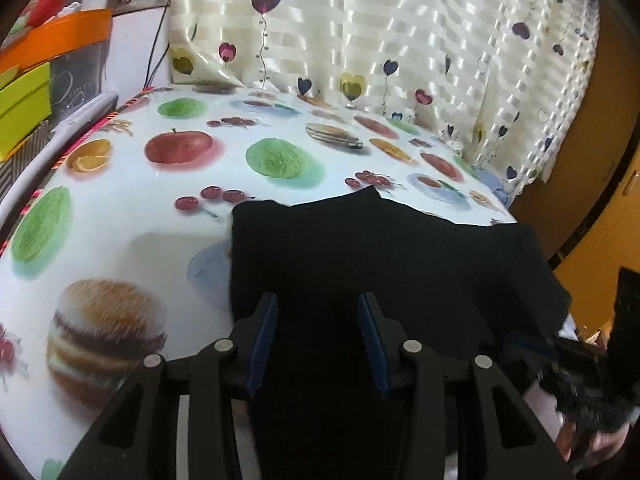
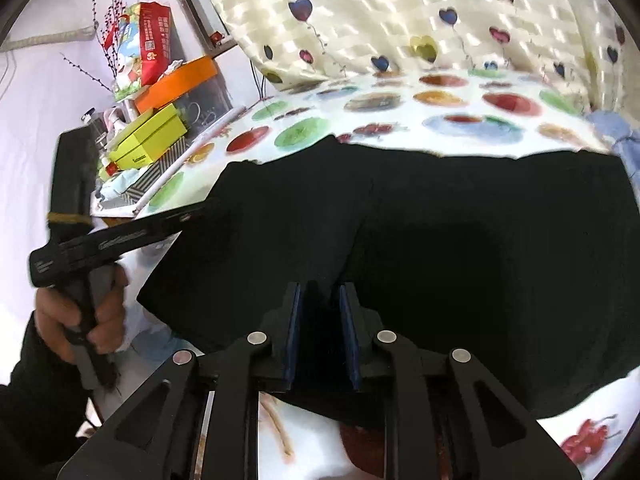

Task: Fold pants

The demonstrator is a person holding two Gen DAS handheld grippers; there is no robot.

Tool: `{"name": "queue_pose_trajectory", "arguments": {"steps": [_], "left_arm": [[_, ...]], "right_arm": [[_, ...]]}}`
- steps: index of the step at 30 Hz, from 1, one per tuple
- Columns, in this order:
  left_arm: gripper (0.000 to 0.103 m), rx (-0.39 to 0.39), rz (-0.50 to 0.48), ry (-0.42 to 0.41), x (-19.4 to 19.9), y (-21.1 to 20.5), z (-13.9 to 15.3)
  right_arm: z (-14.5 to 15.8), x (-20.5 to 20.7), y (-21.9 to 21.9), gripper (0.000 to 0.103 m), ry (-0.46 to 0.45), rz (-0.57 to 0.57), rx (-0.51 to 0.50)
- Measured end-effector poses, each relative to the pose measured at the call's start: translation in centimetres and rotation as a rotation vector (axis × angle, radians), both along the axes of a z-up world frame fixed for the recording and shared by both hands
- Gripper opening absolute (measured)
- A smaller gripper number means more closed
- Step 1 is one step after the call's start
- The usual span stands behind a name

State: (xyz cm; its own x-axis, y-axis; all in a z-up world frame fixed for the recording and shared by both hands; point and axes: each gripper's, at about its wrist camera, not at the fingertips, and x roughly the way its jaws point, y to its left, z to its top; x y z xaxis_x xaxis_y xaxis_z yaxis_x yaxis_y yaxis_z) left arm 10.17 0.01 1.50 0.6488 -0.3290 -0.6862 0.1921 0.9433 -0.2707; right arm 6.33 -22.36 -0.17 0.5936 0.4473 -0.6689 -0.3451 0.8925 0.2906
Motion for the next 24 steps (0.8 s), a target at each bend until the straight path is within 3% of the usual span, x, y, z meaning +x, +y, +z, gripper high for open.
{"name": "queue_pose_trajectory", "arguments": {"steps": [2, 3, 9, 14, 15, 16, 17, 24], "left_arm": [[0.045, 0.027, 0.030, -0.019, -1.6, 0.7, 0.2], [0.045, 0.037, 0.047, -0.027, -2.2, 1.2, 0.1], [0.046, 0.030, 0.107, 0.057, -3.8, 2.6, -1.6], [0.045, 0.054, 0.132, 0.066, -4.2, 1.5, -1.6], [0.043, 0.074, 0.136, 0.066, -4.3, 1.2, -1.6], [0.031, 0.082, 0.134, 0.069, -4.3, 0.9, -1.6], [0.026, 0.073, 0.126, 0.078, -4.3, 0.6, -1.6], [0.010, 0.051, 0.153, 0.073, -4.9, 1.6, -1.3]], "right_arm": [[0.3, -0.6, -0.4, 0.040, -0.023, 0.001, -0.007], [0.4, -0.8, -0.7, 0.044, -0.025, 0.001, -0.008], [-0.2, -1.5, -1.5, 0.045, -0.007, -0.015, -0.009], [-0.2, -2.0, -1.8, 0.045, -0.003, -0.027, -0.003], [-0.1, -2.2, -1.8, 0.045, -0.005, -0.027, -0.001], [-0.1, -2.3, -1.8, 0.045, -0.007, -0.029, -0.001], [-0.1, -2.3, -1.9, 0.045, -0.008, -0.030, 0.000], [0.3, -2.8, -2.8, 0.045, -0.016, -0.054, 0.015]]}}
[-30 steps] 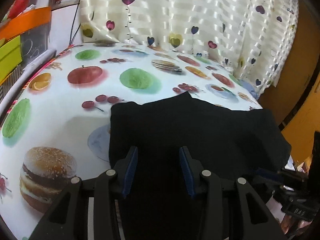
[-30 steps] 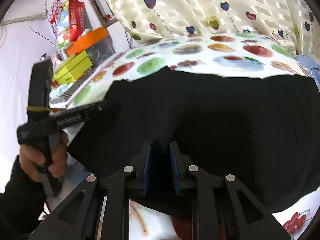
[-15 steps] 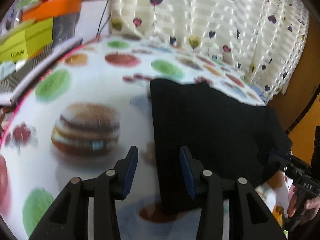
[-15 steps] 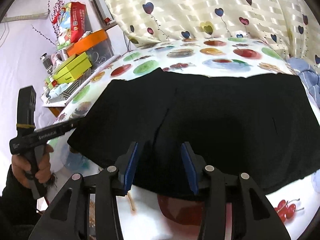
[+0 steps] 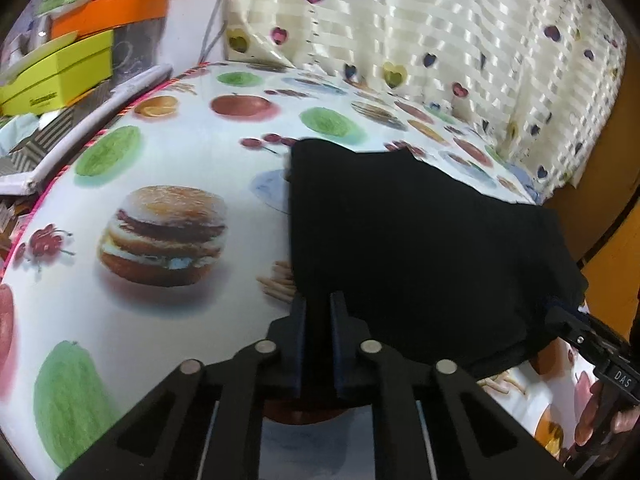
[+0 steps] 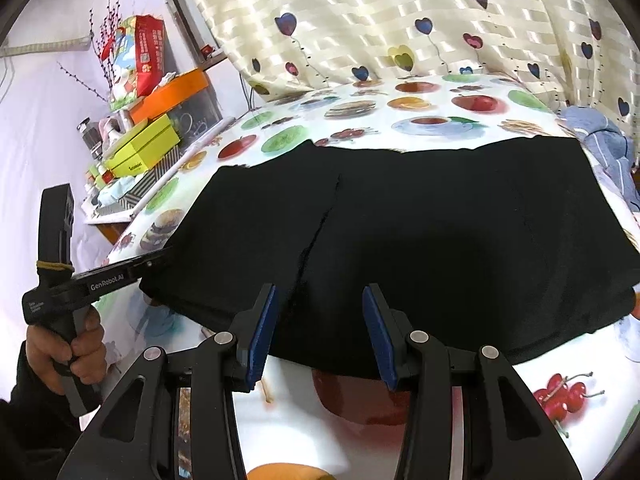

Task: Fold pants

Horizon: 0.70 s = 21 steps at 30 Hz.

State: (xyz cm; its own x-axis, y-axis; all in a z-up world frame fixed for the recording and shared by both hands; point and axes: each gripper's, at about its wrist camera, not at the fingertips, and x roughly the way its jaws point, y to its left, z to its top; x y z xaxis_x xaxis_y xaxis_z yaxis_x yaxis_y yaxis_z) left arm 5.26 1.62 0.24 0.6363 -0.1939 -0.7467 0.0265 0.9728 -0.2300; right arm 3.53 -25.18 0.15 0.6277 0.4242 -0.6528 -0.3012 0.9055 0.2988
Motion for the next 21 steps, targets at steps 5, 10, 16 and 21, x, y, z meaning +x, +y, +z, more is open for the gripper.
{"name": "queue_pose_trajectory", "arguments": {"steps": [5, 10, 16, 21], "left_arm": [[0.009, 0.013, 0.045, -0.008, -0.5, 2.5, 0.0], [0.009, 0.000, 0.110, -0.004, -1.2, 5.7, -0.2], [0.016, 0.024, 0.091, -0.019, -2.3, 6.5, -0.3], [0.016, 0.048, 0.099, -0.056, -2.6, 6.0, 1.0]], "right_arm": [[0.0, -0.4, -1.7, 0.045, 0.003, -0.047, 0.020], [-0.2, -0.7, -3.1, 0.045, 0.006, -0.083, 0.028], [-1.4, -0.9, -3.8, 0.045, 0.012, -0.093, -0.030], [-0.6, -1.4, -4.4, 0.045, 0.018, -0.107, -0.046]]}}
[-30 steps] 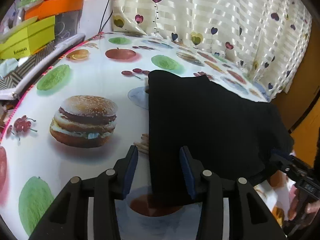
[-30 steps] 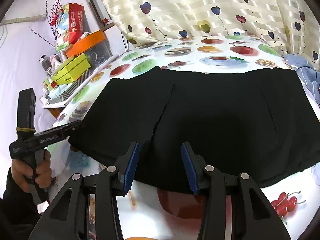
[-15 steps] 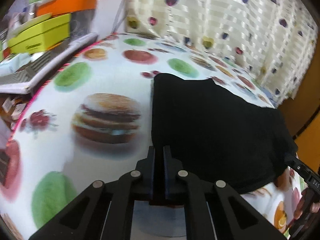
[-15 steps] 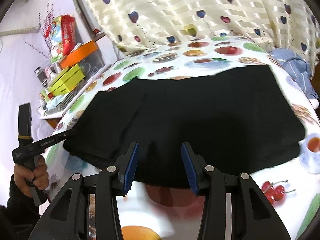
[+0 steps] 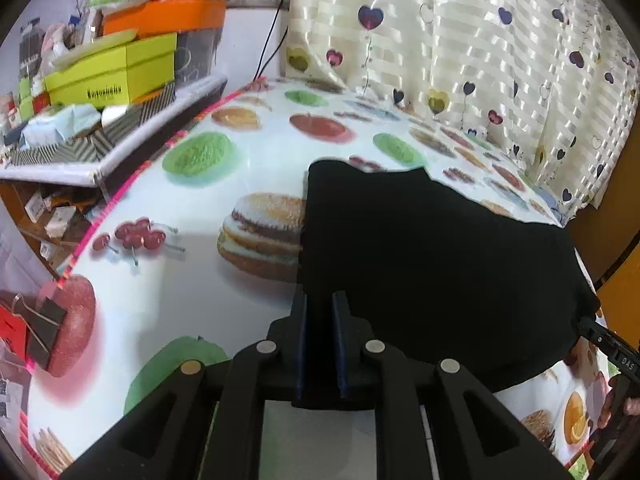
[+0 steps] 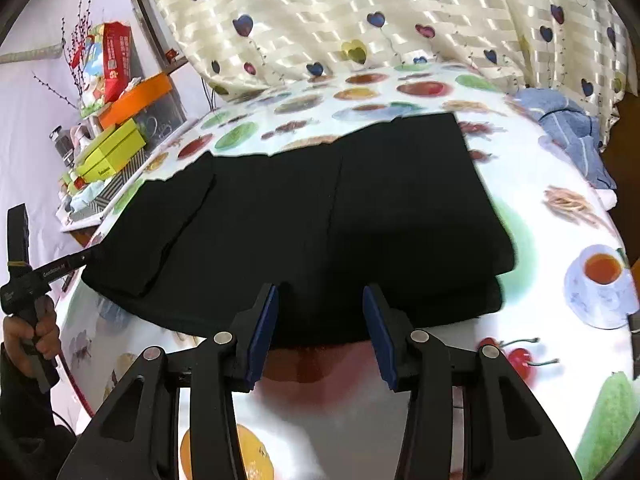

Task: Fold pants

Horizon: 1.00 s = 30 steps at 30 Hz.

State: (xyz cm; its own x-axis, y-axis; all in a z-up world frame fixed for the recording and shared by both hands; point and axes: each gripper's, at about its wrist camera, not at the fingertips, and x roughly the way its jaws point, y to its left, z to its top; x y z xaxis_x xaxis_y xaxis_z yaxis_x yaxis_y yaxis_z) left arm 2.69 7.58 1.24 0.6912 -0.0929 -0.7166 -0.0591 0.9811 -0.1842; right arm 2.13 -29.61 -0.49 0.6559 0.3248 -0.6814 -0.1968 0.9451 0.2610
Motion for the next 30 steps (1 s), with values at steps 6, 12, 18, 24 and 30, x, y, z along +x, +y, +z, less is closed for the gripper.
{"name": "queue_pose_trajectory", "arguments": {"steps": [6, 12, 18, 24, 30], "left_arm": [[0.015, 0.037, -0.009, -0.081, -0.4, -1.5, 1.8], [0.016, 0.045, -0.127, -0.102, -0.2, -5.3, 2.1], [0.016, 0.075, -0.224, -0.070, 0.2, -8.6, 0.7], [0.017, 0.096, -0.249, -0.030, 0.2, -9.6, -0.9], [0.024, 0.107, -0.269, -0.028, 0.1, -10.0, -0.9]], "right_arm": [[1.5, -1.3, -3.5, 0.046, -0.043, -0.116, 0.043], [1.3, -1.6, -7.2, 0.049, -0.020, -0.254, 0.136], [-0.7, -0.8, -9.4, 0.049, 0.080, -0.309, 0.311], [-1.2, -1.0, -8.5, 0.049, 0.134, -0.274, 0.389], [-1.4, 0.2, -7.7, 0.050, 0.130, -0.281, 0.408]]}}
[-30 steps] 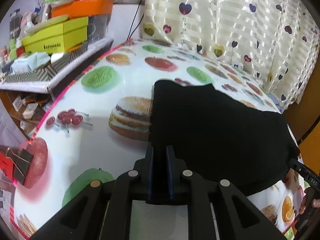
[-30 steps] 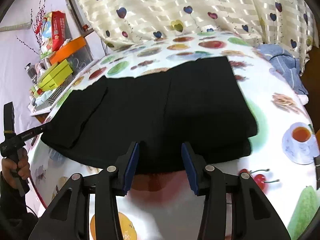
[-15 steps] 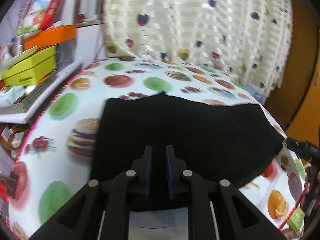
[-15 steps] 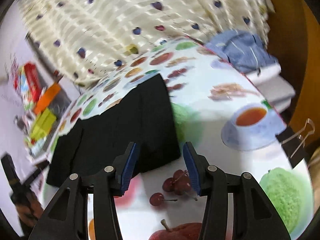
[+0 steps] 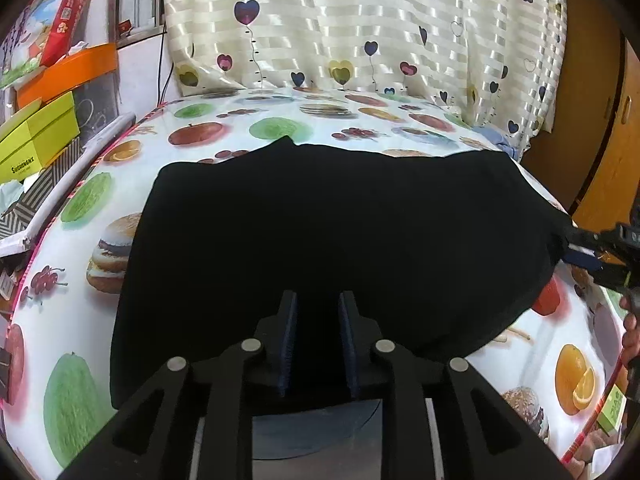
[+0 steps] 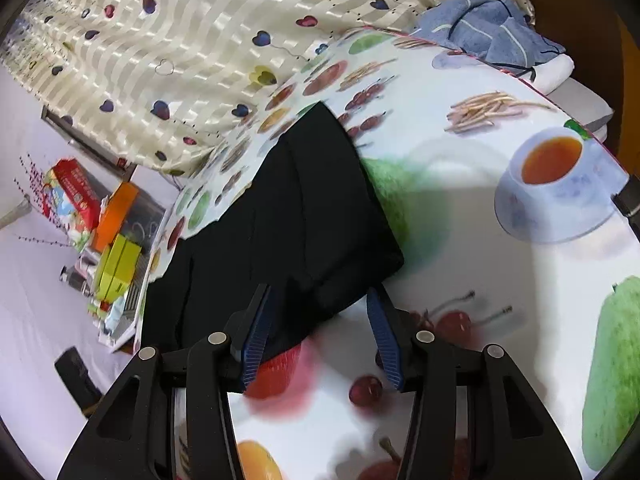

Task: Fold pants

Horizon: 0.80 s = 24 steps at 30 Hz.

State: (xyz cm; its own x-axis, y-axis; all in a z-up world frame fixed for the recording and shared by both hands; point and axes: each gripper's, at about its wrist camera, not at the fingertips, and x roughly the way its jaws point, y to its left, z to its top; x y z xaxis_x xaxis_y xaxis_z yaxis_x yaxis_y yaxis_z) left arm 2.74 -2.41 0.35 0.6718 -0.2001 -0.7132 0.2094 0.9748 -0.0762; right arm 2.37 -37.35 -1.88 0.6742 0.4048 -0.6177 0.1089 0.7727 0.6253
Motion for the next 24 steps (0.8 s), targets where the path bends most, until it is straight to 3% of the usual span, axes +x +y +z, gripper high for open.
{"name": "queue_pose_trajectory", "arguments": {"steps": [7, 11, 18, 24], "left_arm": [[0.025, -0.018, -0.006, 0.003, 0.0, 0.1, 0.0], [0.026, -0.018, -0.006, 0.003, 0.0, 0.0, 0.0], [0.026, -0.037, -0.008, 0.005, -0.1, 0.0, 0.0], [0.026, -0.061, -0.010, 0.009, 0.0, 0.3, 0.0]], "right_arm": [[0.0, 0.2, -0.2, 0.050, -0.030, -0.081, -0.044], [0.4, 1.0, 0.2, 0.050, 0.000, -0.113, -0.072], [0.3, 2.0, -0.7, 0.049, 0.052, -0.254, 0.005], [0.7, 3.0, 0.0, 0.038, 0.068, -0.261, -0.092]]}}
